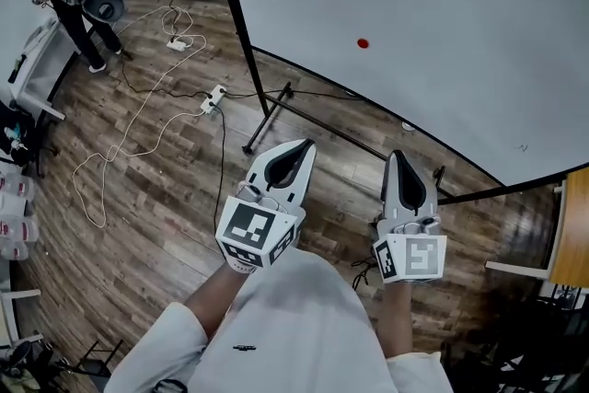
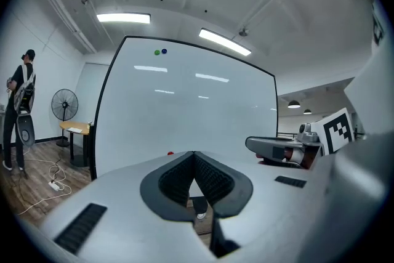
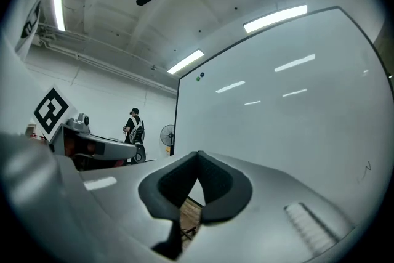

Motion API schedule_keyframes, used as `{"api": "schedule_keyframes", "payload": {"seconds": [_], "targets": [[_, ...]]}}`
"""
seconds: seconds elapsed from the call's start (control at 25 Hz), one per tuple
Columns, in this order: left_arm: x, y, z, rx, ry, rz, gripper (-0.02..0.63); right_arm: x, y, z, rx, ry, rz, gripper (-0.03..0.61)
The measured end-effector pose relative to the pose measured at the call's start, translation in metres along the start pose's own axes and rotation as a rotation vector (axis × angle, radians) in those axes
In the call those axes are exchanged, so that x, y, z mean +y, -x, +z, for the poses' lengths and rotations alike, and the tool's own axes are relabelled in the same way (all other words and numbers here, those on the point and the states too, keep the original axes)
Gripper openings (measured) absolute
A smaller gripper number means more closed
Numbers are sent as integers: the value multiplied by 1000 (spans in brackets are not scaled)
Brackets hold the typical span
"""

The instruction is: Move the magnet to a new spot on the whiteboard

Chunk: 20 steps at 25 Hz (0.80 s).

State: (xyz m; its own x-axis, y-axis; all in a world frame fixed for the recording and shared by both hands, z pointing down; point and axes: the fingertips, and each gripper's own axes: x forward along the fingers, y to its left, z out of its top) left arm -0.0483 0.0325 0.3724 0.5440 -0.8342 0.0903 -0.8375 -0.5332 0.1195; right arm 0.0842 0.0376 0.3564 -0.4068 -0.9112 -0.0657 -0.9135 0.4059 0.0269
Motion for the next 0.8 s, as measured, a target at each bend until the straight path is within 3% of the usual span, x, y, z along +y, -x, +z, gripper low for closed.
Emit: {"api": "schedule_keyframes", "payload": {"seconds": [0.36, 0.52, 0.8], "targets": [[74, -106, 33, -1, -25, -71, 2, -41, -121, 8, -19, -3, -75, 2], [84, -142, 38, 9, -26, -91, 2, -58, -146, 0, -5, -14, -79, 2], [87, -177, 23, 48, -7, -57, 2, -88, -167, -4, 10, 11, -36, 2]]}}
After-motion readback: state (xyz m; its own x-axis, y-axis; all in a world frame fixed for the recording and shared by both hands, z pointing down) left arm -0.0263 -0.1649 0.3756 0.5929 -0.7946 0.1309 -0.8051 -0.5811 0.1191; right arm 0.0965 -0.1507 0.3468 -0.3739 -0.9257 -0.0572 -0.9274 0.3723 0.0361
